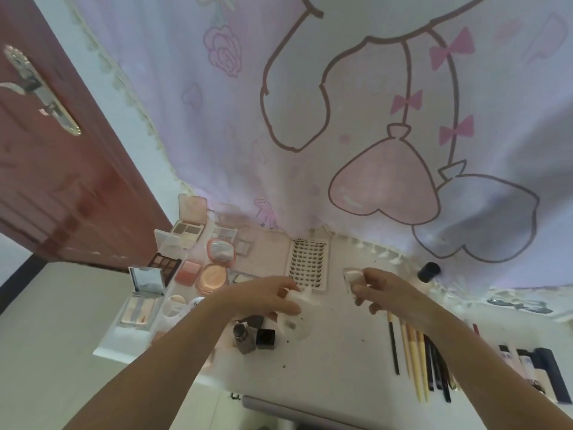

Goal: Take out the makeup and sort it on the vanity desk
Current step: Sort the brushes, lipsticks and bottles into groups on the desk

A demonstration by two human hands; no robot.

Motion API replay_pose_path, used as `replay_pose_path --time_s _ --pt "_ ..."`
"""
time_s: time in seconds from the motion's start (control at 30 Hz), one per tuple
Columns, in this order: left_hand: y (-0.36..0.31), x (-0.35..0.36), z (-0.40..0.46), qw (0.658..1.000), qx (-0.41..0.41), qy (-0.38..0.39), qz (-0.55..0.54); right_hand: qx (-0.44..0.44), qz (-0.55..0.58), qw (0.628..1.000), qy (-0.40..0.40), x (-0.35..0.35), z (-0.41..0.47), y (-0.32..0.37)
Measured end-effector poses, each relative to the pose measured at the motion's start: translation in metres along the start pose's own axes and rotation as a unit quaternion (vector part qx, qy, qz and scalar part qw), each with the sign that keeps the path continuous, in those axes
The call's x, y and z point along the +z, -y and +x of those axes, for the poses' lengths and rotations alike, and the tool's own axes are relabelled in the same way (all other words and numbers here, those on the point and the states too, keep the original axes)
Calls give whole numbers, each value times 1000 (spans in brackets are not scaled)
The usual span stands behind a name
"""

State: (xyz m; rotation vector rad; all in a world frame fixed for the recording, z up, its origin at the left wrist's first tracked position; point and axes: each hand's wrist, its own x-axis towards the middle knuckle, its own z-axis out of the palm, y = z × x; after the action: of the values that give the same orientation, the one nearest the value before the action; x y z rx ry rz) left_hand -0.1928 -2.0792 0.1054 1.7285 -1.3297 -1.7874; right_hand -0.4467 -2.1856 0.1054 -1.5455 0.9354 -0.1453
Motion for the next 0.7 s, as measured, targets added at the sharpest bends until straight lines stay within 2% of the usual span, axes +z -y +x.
replay_pose_path --time_s 0.07,0.13,0.3,0.53,0.6,0.7 --pt "-2 2 10 979 0 -98 177 64 -46 997 -3 12 16 -16" --pt "1 10 20 954 3 -152 257 115 -53 992 -13 30 29 -34" --pt "2 28 37 916 -15 -206 343 173 -49 983 -39 71 59 -56" --pt "12 40 47 863 -78 -249 434 107 -132 984 -57 97 77 -54" --pt "12 39 48 859 -81 -250 439 100 -159 980 -59 100 77 -55" --pt "12 36 47 875 -85 -236 414 100 -141 983 -56 102 72 -57"
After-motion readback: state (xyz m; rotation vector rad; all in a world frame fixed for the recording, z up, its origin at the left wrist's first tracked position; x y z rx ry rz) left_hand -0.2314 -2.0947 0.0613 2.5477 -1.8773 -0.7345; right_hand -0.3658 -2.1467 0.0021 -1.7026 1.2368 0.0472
